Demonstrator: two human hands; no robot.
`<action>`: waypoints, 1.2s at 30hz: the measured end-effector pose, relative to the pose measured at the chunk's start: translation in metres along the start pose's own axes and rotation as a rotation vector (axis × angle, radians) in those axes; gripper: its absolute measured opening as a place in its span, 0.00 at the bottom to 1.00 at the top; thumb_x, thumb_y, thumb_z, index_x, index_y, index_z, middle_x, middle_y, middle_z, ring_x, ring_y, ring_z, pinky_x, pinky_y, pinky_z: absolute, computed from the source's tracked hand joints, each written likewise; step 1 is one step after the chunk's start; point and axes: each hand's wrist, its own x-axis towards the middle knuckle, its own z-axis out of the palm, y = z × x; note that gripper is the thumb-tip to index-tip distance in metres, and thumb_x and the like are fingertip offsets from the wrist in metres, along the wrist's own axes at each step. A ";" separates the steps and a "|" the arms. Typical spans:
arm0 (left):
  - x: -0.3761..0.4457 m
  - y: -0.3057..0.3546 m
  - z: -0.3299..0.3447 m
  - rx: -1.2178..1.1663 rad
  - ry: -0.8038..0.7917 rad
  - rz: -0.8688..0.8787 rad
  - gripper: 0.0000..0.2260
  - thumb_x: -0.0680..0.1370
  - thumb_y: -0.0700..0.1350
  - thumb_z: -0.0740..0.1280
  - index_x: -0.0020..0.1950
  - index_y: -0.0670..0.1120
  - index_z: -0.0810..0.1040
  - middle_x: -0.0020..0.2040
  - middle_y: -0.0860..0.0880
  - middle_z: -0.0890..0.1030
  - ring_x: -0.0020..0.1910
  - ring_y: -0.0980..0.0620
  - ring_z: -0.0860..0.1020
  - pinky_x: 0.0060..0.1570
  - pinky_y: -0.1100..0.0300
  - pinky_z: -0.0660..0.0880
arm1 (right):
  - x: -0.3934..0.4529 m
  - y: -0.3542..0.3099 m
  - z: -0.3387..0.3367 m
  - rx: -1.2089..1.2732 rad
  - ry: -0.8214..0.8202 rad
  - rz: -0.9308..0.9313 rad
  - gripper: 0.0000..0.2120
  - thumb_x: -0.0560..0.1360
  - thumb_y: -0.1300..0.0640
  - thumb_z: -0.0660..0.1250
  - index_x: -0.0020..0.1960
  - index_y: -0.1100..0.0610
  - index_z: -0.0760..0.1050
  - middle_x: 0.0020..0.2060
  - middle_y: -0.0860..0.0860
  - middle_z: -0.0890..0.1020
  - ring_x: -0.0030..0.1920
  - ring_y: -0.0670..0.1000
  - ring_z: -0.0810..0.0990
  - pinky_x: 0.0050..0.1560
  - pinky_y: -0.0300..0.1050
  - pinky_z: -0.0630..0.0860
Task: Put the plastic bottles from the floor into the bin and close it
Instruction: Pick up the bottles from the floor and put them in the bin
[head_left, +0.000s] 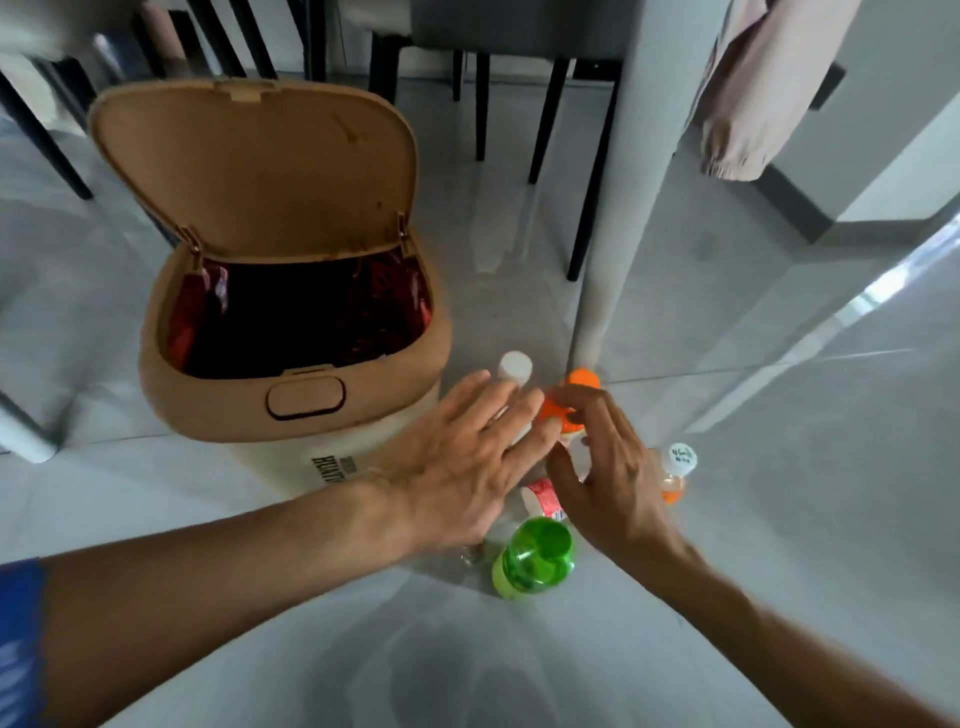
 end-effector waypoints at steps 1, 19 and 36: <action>0.009 0.004 0.009 -0.003 -0.068 -0.011 0.32 0.70 0.44 0.68 0.73 0.40 0.65 0.72 0.36 0.70 0.69 0.35 0.69 0.70 0.41 0.65 | -0.009 0.003 -0.002 -0.012 -0.020 0.023 0.16 0.74 0.62 0.67 0.61 0.56 0.72 0.54 0.51 0.78 0.51 0.56 0.79 0.50 0.52 0.75; 0.030 0.003 -0.009 -0.447 -0.200 -0.320 0.14 0.73 0.43 0.68 0.58 0.51 0.75 0.51 0.52 0.74 0.51 0.49 0.78 0.41 0.59 0.71 | -0.037 0.016 -0.005 -0.281 -0.210 -0.045 0.13 0.71 0.41 0.66 0.43 0.52 0.75 0.31 0.47 0.80 0.31 0.53 0.79 0.28 0.47 0.75; -0.015 -0.167 -0.213 -0.270 0.040 -0.610 0.18 0.66 0.53 0.78 0.55 0.59 0.81 0.48 0.59 0.79 0.45 0.55 0.78 0.42 0.57 0.73 | 0.159 -0.131 -0.108 0.068 0.381 -0.217 0.12 0.77 0.43 0.64 0.46 0.51 0.74 0.35 0.53 0.75 0.36 0.53 0.77 0.37 0.55 0.75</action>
